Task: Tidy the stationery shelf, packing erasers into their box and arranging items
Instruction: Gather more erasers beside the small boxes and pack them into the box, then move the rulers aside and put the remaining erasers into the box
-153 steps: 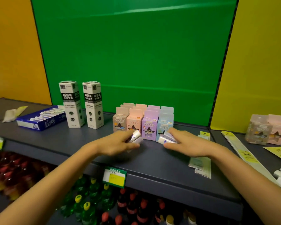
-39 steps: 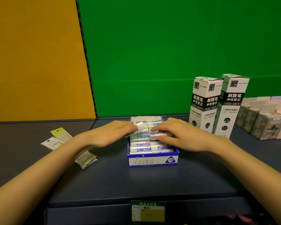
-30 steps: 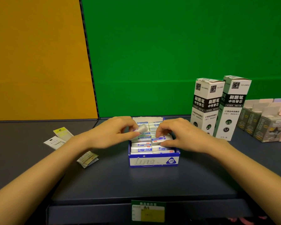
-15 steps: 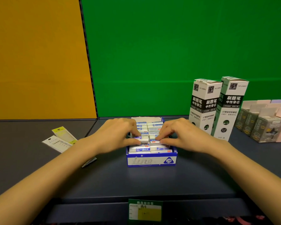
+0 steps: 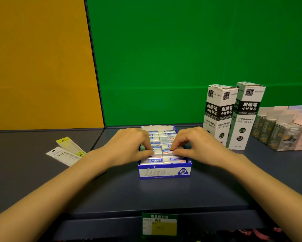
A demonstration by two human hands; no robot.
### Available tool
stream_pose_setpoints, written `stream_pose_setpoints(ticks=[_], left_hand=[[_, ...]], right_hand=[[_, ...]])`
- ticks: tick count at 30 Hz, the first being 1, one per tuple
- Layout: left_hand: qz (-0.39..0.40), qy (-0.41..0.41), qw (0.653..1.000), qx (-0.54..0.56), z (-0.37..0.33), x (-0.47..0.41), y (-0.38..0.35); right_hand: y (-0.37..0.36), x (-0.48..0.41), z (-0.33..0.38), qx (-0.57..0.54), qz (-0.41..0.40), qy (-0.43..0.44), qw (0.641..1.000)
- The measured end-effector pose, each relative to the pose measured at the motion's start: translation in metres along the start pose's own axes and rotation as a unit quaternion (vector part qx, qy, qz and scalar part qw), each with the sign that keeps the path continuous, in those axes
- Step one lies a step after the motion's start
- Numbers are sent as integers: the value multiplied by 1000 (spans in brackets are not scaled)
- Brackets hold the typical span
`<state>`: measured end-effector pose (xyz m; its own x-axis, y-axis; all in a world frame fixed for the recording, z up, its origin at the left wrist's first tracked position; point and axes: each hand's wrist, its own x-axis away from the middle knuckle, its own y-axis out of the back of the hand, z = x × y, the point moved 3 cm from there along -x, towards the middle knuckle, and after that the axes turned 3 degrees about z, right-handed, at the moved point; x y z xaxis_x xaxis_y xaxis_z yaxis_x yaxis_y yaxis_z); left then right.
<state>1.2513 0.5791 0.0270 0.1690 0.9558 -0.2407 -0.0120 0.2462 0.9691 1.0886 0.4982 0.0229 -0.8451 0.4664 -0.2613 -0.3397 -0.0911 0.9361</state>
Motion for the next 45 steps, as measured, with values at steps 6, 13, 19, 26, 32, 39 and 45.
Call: stream_pose_setpoints(ticks=[6,13,19,26,32,39,45], left_hand=[[22,9,1000,11,0,0,-3],[-88,39,995,40,13,41,14],[-33,310,950,-34,86,107,21],[38,467,883,-17,124,137,-3],[87,446,891,6,135,140,-11],[37,406,872,271,151,162,-6],[20,431,836,340,157,167,-2]], right_hand=[[-2,3,2,-2,-12,-21,1000],[10,-5,34,-23,-72,-32,997],[4,-54,104,-31,-27,32,999],[-48,-112,152,24,95,28,995],[-84,-137,165,70,182,-29,980],[-98,-144,175,65,214,-74,972],[-98,-146,183,32,256,-74,963]])
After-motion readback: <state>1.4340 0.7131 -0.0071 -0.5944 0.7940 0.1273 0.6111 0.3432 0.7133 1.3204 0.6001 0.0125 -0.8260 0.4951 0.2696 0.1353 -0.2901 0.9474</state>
